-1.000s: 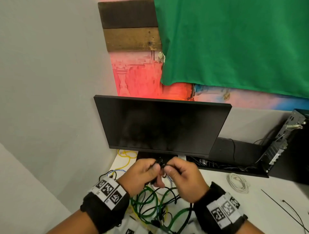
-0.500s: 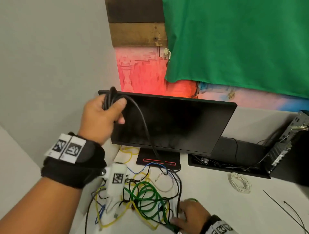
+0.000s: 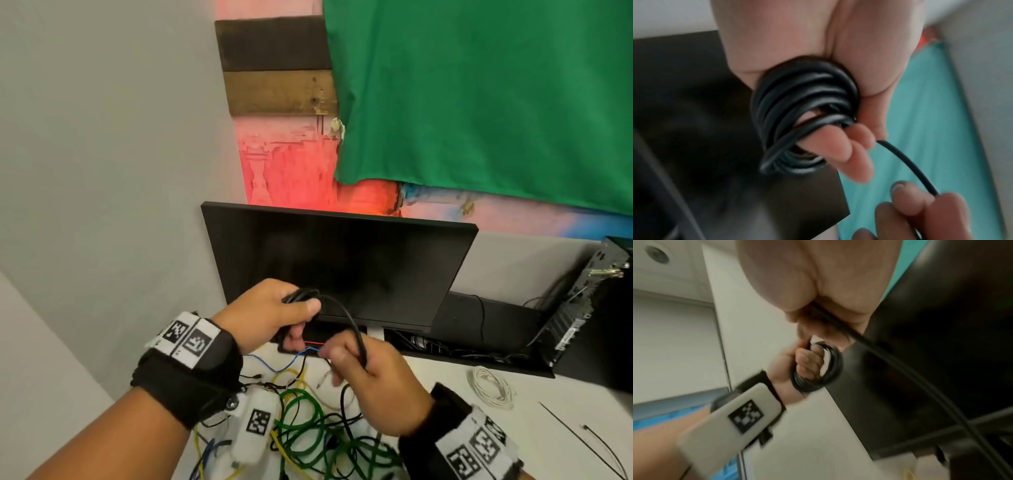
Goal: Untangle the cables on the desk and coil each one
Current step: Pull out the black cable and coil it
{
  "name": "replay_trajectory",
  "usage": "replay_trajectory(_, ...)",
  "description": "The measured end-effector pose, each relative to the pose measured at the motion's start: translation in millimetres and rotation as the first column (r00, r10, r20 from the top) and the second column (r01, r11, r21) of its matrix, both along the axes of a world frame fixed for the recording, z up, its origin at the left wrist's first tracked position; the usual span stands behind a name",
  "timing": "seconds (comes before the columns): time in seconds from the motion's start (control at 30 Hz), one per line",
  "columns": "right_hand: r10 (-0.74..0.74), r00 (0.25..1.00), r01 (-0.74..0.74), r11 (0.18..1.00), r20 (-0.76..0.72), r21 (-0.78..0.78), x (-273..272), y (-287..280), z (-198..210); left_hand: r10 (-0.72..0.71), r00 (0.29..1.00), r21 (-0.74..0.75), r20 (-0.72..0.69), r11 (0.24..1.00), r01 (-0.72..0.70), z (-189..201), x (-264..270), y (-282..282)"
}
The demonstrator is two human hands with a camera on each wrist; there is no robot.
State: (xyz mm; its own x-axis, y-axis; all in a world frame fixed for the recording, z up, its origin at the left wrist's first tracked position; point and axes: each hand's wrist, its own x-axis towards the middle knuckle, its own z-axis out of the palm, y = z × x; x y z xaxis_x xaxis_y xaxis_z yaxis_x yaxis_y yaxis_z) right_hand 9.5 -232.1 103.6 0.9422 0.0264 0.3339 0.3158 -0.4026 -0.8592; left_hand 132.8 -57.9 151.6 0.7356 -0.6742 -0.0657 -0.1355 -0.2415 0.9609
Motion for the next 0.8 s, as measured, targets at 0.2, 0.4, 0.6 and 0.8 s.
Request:
replay_trajectory(0.2, -0.236, 0.9, 0.232, 0.971, 0.365, 0.057, 21, -16, 40, -0.195, 0.84, -0.194, -0.507, 0.975, 0.109, -23, -14, 13)
replay_trajectory(0.4, -0.338, 0.941, 0.287, 0.777, 0.013, -0.56, 35, -31, 28, -0.268, 0.82, -0.353, -0.506, 0.932, 0.087, -27, -23, 5)
replay_trajectory(0.6, -0.039, 0.999, 0.021, 0.827, -0.022, -0.562, 23, 6, 19, -0.18, 0.802, -0.316, -0.569, 0.949, -0.011, -31, -29, -7)
replay_trajectory(0.8, -0.18, 0.958, 0.266, 0.85, 0.223, -0.455, 37, 4, 11, -0.228, 0.794, -0.506, -0.564, 0.855, -0.114, -36, -37, -11)
